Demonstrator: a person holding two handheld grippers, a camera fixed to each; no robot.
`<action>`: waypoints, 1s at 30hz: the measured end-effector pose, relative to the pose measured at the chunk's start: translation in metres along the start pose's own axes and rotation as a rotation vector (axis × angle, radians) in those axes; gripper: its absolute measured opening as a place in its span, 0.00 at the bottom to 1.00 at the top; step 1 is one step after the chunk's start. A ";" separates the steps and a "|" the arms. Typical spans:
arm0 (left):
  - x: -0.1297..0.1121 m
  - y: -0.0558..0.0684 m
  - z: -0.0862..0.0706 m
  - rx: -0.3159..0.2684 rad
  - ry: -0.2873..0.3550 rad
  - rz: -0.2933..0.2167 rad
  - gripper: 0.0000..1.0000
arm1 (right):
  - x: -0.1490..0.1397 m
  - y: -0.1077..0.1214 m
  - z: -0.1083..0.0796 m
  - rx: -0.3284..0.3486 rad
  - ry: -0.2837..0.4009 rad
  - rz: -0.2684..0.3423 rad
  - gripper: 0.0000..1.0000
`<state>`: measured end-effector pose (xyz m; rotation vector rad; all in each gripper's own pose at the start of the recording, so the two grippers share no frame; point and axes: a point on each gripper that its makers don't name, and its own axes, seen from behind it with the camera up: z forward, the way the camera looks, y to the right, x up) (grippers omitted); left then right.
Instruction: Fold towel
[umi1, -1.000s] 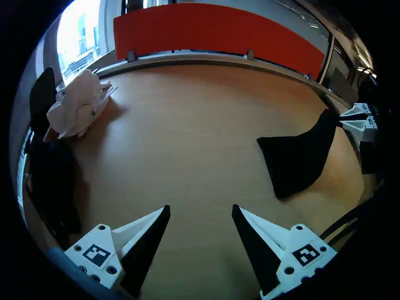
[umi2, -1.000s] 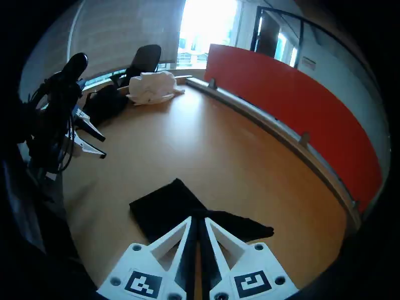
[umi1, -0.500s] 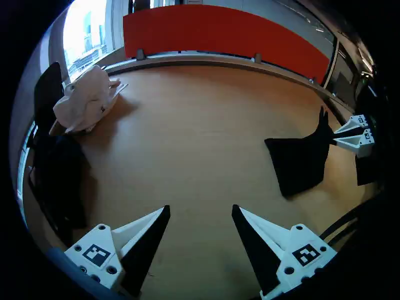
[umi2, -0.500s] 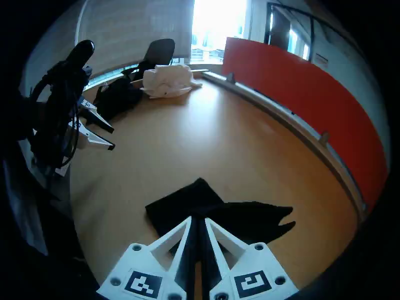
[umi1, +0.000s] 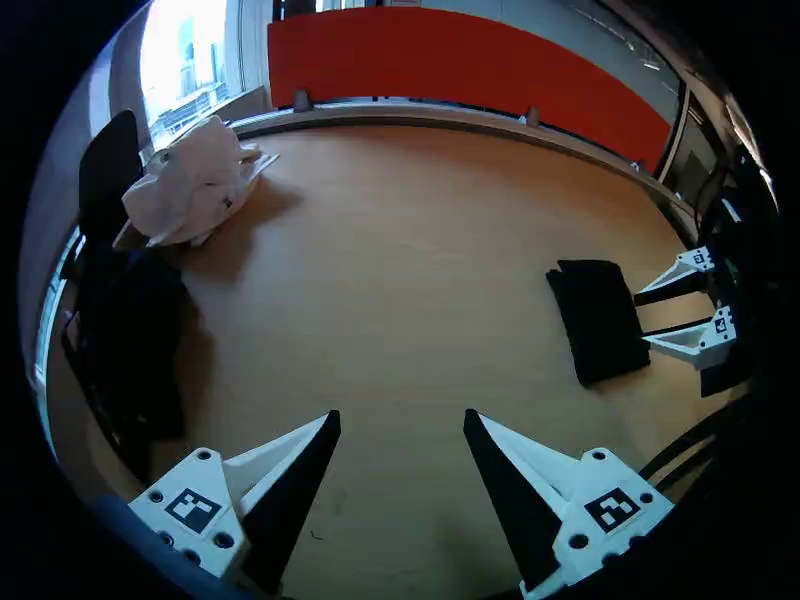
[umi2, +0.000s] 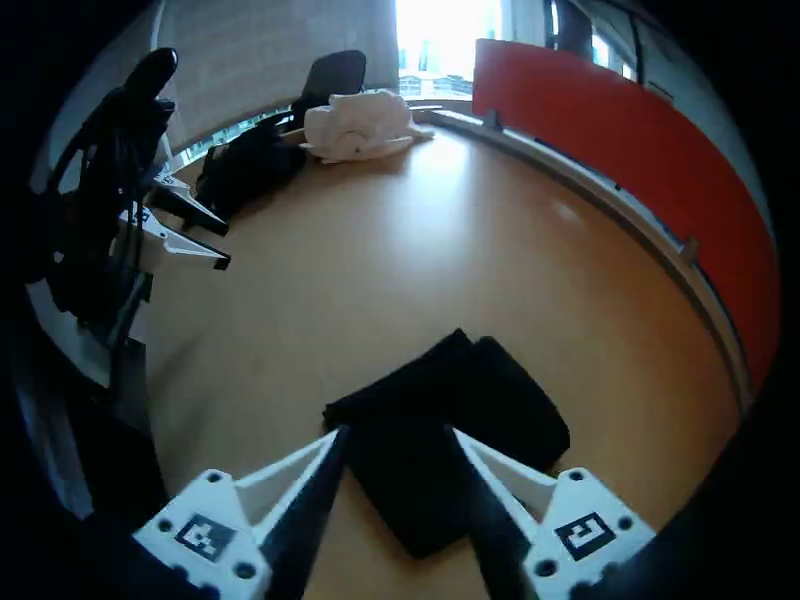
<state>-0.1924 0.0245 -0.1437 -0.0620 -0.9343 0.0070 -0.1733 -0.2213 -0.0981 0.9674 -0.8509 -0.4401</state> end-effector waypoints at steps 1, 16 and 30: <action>0.000 0.000 0.000 0.000 0.000 -0.001 0.92 | 0.000 0.001 -0.001 -0.002 0.002 0.005 0.70; 0.003 0.002 0.000 -0.007 0.003 0.008 0.92 | -0.030 0.014 -0.014 -0.041 -0.024 0.053 0.70; 0.001 0.007 0.000 -0.014 0.000 0.015 0.92 | -0.089 0.015 -0.022 -0.073 -0.104 0.091 0.70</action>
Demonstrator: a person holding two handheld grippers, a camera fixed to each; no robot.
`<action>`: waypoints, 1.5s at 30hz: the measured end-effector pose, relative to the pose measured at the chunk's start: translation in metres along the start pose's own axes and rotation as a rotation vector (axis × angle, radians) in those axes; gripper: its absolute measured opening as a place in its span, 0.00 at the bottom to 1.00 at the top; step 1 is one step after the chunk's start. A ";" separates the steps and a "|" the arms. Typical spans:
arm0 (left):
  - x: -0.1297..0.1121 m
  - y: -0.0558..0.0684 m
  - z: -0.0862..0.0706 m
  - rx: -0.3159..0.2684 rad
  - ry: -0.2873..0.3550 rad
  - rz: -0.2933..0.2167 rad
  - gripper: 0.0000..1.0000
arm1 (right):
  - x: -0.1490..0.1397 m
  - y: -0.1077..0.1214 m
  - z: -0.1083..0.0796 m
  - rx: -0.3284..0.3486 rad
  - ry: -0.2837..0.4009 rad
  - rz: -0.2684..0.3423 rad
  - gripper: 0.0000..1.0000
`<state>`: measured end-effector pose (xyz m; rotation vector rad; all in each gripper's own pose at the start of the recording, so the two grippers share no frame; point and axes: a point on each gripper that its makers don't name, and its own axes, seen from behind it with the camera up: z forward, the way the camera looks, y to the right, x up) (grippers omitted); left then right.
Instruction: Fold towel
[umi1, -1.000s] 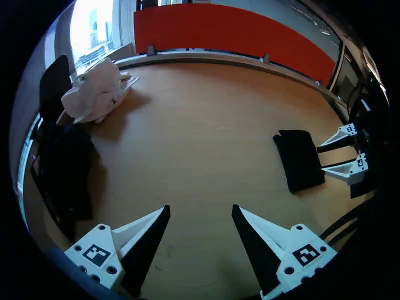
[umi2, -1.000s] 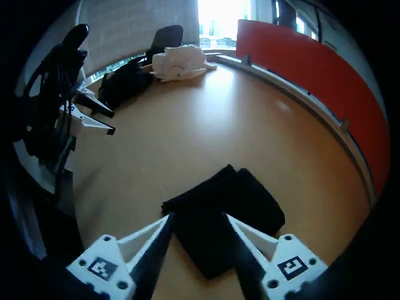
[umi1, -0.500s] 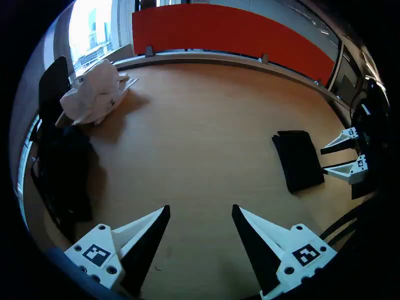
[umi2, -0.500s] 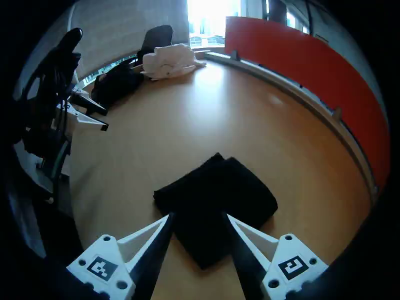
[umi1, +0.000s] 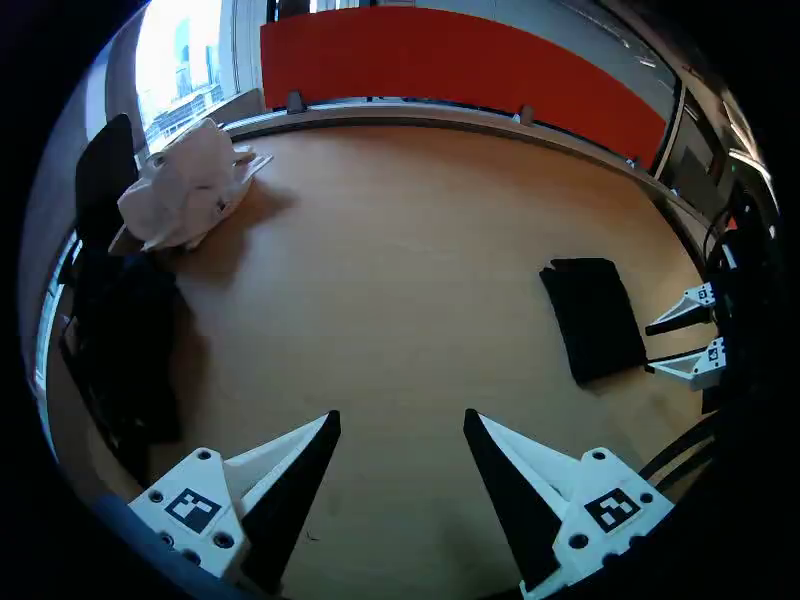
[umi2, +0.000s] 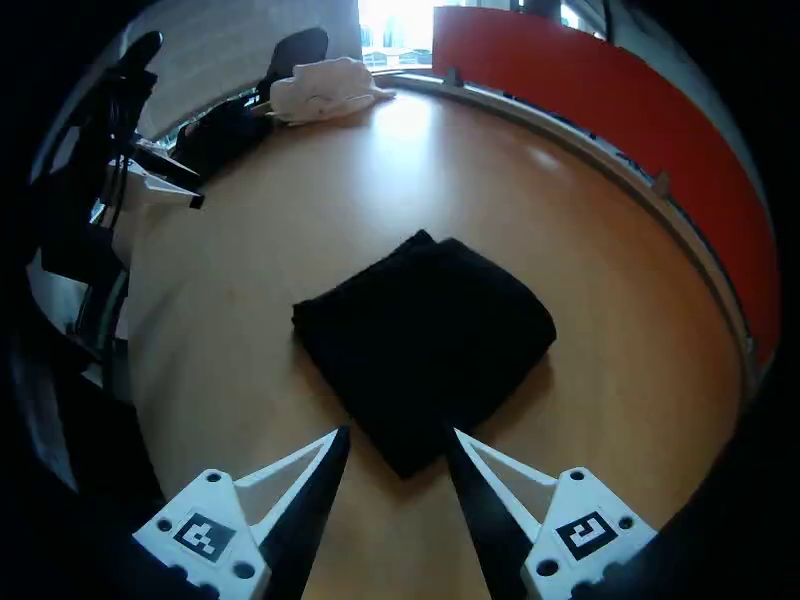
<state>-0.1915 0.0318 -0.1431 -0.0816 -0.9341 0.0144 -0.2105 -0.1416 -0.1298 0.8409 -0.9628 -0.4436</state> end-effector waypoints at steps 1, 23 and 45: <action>0.000 0.001 0.000 -0.001 0.000 0.001 0.92 | -0.003 0.001 0.000 -0.003 -0.004 0.002 0.70; 0.002 0.007 0.001 -0.010 0.001 0.011 0.92 | -0.031 0.006 0.003 -0.023 -0.059 0.019 0.41; 0.005 0.009 0.005 -0.015 -0.002 0.016 0.92 | -0.032 0.005 0.006 -0.025 -0.052 0.039 0.05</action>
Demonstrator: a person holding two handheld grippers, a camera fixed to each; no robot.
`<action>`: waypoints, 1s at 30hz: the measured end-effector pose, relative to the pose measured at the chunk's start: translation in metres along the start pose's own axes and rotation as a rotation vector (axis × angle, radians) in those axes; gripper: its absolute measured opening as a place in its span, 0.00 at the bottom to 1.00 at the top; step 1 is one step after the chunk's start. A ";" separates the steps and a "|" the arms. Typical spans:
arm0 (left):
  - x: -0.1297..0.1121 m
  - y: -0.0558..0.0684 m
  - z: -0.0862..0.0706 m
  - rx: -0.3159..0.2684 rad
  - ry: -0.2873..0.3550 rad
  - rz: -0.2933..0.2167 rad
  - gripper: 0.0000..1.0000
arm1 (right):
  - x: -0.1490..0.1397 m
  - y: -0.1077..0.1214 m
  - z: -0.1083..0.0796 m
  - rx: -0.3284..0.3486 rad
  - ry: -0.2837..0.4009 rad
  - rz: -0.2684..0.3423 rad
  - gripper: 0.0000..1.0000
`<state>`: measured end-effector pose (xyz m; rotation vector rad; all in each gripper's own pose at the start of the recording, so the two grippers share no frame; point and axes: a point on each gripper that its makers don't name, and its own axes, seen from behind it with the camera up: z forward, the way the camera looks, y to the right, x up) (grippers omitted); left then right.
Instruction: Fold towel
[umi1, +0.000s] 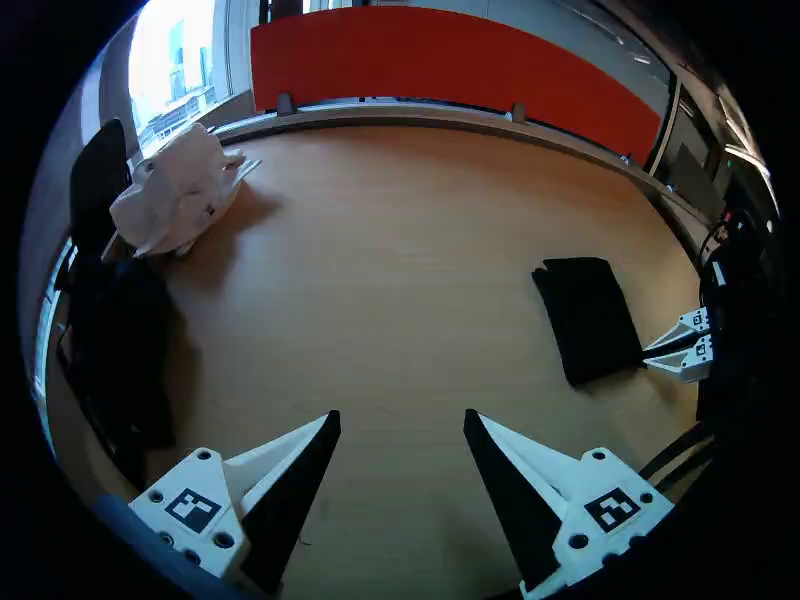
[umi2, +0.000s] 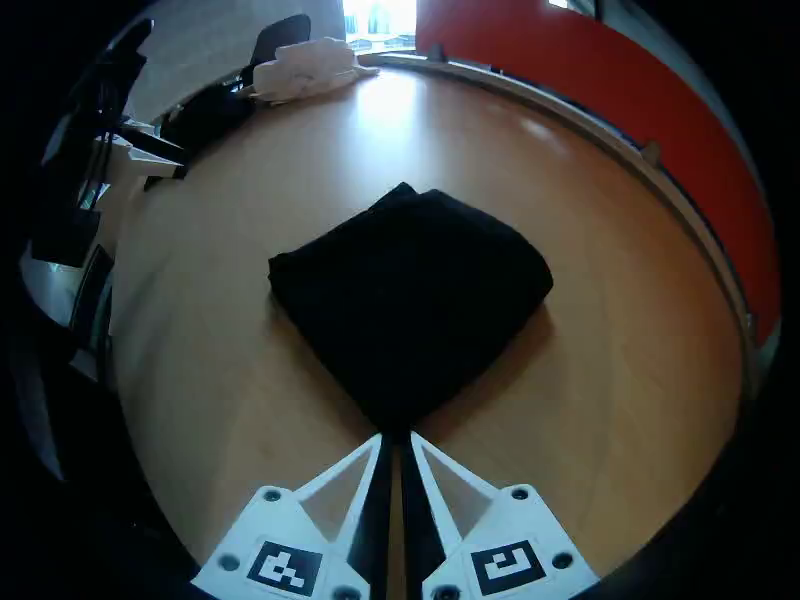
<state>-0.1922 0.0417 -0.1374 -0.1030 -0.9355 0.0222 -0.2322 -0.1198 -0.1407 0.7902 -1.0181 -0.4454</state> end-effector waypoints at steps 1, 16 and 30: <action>0.000 0.000 0.000 -0.001 0.000 0.001 0.92 | 0.001 0.000 0.000 0.000 0.004 0.005 0.04; 0.007 0.005 0.001 -0.010 0.010 0.014 0.92 | 0.064 0.010 -0.030 -0.017 0.152 0.058 0.04; 0.021 0.014 -0.001 -0.019 0.040 0.025 0.91 | 0.159 0.022 -0.078 -0.024 0.326 0.032 0.04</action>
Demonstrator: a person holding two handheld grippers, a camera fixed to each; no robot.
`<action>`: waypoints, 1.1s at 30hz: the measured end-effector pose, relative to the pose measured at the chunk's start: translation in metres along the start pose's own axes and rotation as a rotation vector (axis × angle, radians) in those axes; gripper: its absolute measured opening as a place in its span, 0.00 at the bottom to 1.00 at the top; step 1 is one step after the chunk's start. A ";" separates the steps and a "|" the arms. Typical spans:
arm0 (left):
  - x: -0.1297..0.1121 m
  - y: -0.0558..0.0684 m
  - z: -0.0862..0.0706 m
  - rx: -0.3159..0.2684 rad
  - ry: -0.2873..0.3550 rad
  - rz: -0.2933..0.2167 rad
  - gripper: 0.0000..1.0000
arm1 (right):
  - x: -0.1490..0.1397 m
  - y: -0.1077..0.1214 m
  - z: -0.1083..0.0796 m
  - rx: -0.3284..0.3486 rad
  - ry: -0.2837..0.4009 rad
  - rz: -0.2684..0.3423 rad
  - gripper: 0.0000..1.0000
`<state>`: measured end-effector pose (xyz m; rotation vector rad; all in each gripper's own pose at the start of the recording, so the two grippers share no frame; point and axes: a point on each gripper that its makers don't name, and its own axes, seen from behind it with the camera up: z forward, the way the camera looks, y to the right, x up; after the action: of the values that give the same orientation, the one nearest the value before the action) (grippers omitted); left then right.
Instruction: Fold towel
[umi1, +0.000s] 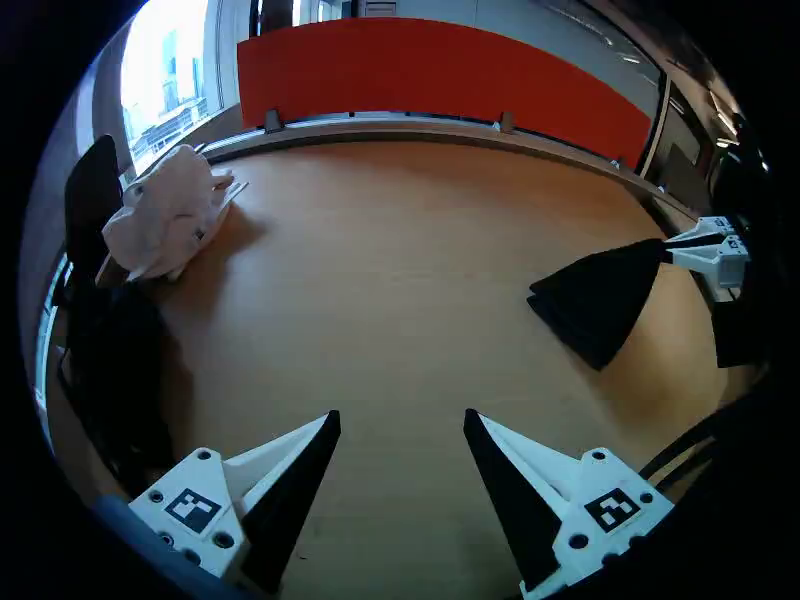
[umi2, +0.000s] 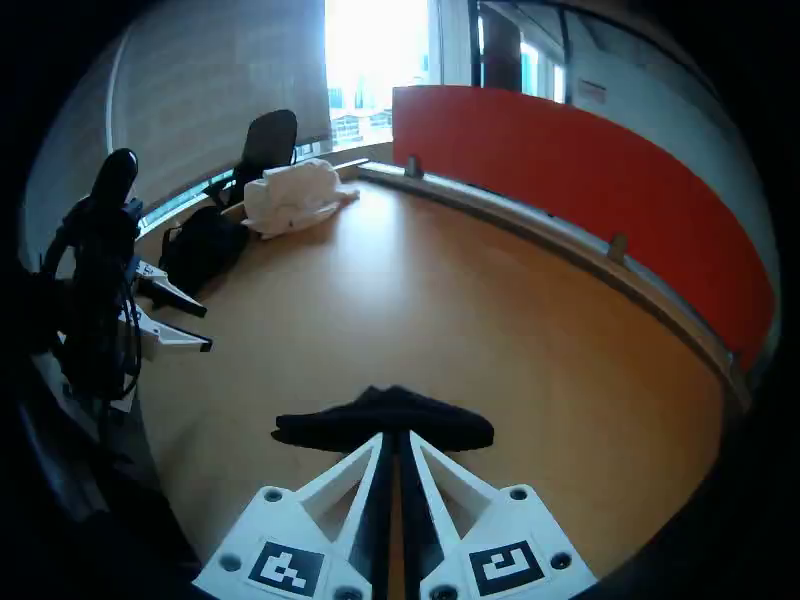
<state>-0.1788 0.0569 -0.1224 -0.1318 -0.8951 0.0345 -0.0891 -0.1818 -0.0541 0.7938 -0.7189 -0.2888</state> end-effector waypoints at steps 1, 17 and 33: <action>0.001 0.000 0.000 0.000 0.002 0.000 0.91 | 0.007 0.000 -0.002 0.001 0.011 -0.002 0.04; 0.011 0.004 -0.002 -0.012 0.022 0.008 0.92 | 0.064 0.025 -0.038 -0.030 0.125 0.037 0.04; 0.024 0.000 0.003 -0.015 0.026 0.031 0.92 | 0.051 0.090 -0.066 -0.133 0.106 0.063 0.04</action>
<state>-0.1663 0.0590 -0.1021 -0.1593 -0.8673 0.0547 -0.0089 -0.1093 0.0046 0.6540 -0.6170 -0.2330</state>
